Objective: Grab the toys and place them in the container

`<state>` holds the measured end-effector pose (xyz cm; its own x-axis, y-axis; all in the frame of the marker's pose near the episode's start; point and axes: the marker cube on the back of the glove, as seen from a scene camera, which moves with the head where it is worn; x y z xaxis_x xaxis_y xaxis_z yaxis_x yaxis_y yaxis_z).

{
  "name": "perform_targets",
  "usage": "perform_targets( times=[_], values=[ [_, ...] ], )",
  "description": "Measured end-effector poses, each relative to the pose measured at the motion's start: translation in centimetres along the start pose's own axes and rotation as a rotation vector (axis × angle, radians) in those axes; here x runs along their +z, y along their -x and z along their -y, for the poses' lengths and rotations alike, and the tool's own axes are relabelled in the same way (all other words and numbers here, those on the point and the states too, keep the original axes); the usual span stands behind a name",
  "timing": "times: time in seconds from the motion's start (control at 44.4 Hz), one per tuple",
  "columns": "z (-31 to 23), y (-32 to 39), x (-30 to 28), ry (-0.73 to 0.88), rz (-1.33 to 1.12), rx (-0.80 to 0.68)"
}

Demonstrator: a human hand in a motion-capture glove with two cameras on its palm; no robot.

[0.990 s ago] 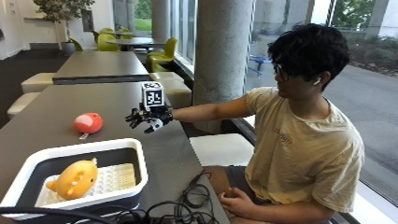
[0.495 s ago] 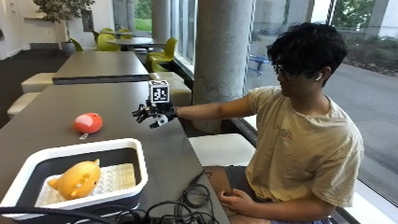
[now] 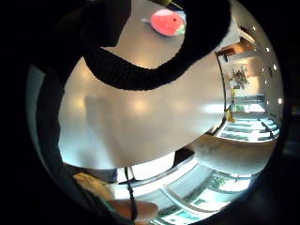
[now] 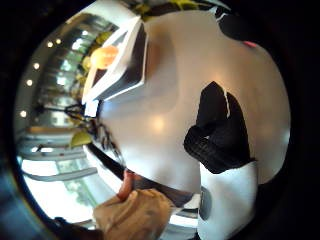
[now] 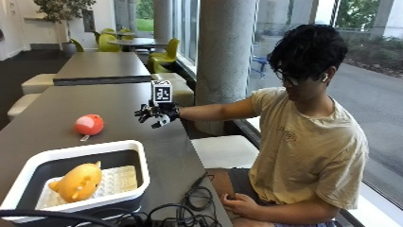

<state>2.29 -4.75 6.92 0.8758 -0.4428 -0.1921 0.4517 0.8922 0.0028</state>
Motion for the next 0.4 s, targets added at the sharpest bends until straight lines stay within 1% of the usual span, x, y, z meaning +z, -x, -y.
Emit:
perform_targets(
  times=[0.18, 0.27, 0.405],
  values=[
    [-0.11, 0.2, -0.2, 0.012, -0.012, 0.012],
    [-0.13, 0.07, 0.17, 0.016, 0.039, -0.009],
    [-0.28, 0.27, -0.23, 0.023, 0.003, 0.023]
  ],
)
